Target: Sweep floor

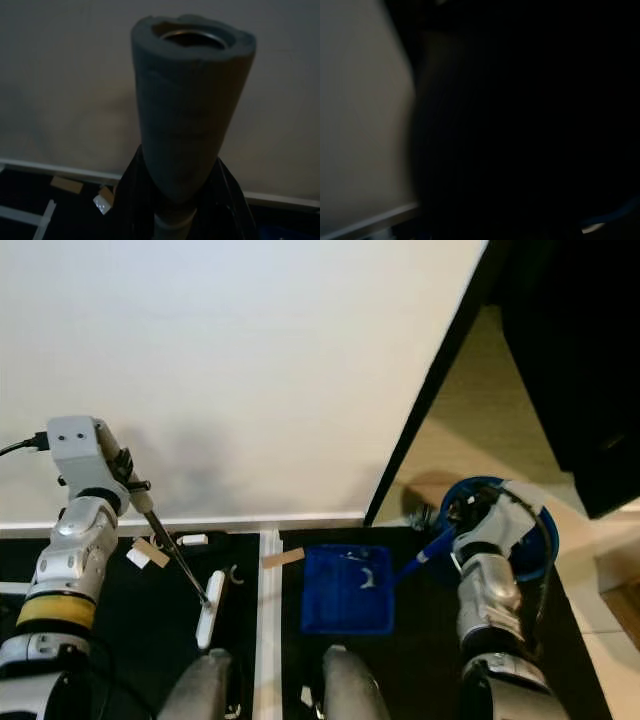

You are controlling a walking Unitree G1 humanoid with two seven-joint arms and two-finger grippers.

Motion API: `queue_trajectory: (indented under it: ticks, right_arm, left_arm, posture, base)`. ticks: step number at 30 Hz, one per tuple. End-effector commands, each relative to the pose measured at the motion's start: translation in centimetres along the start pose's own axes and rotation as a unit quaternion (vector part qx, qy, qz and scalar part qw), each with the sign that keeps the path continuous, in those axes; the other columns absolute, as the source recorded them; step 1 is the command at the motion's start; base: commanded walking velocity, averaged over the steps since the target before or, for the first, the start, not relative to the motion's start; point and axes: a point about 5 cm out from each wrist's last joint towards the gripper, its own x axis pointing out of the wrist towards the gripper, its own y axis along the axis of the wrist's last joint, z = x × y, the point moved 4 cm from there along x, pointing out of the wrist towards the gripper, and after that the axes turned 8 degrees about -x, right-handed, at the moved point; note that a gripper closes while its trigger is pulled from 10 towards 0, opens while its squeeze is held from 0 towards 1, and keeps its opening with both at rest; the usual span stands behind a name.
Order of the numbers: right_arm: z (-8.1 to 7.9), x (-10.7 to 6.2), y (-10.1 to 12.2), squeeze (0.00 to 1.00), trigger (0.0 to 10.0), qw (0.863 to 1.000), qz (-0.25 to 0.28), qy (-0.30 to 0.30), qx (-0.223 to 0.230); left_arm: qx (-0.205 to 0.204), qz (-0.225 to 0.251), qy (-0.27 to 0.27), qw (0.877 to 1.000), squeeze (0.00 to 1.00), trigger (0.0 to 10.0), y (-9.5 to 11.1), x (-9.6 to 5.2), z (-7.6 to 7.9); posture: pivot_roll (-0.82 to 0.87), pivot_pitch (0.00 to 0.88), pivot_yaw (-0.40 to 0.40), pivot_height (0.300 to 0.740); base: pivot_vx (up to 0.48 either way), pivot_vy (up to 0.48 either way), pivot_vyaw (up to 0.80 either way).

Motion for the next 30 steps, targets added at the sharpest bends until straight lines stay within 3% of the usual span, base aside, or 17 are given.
queue_trajectory:
  ticks: [1,4,10,20,23,30]
  right_arm:
    - [0.3,0.2,0.9,0.0,10.0,1.0,0.021,-0.01,-0.006]
    - [1.5,0.8,1.7,0.0,10.0,0.999,0.02,-0.029,-0.03]
    - [1.5,1.3,2.2,0.0,10.0,0.998,0.02,-0.035,-0.041]
    - [-1.4,2.7,3.5,0.0,10.0,0.999,0.021,0.009,-0.031]
    - [-1.7,2.8,3.5,0.0,10.0,0.999,0.021,0.016,-0.035]
    - [-2.8,3.2,4.2,0.0,10.0,0.998,0.025,0.035,-0.036]
  left_arm:
    - [0.024,0.022,0.017,0.999,0.0,10.0,1.0,0.1,-1.2]
    - [0.034,0.028,0.02,0.999,0.0,10.0,1.6,0.5,-1.8]
    - [0.039,0.03,0.024,0.998,0.0,10.0,2.1,0.9,-2.1]
    - [0.02,0.019,0.082,0.996,0.0,10.0,2.1,1.5,-3.9]
    - [0.01,0.019,0.087,0.996,0.0,10.0,2.0,1.5,-3.9]
    - [0.023,0.023,0.072,0.997,0.0,10.0,2.2,1.7,-3.2]
  posture:
    - [0.02,0.127,0.024,0.74]
    - [0.02,0.133,0.031,0.74]
    - [0.03,0.158,0.036,0.74]
    - [0.04,0.167,0.016,0.74]
    - [0.04,0.164,0.014,0.74]
    - [0.05,0.164,0.01,0.74]
  base:
    - [0.0,0.0,0.0]
    - [0.0,0.0,0.0]
    - [0.0,0.0,0.0]
    - [0.0,-0.384,0.0]
    - [0.0,-0.32,0.0]
    - [0.0,0.0,0.8]
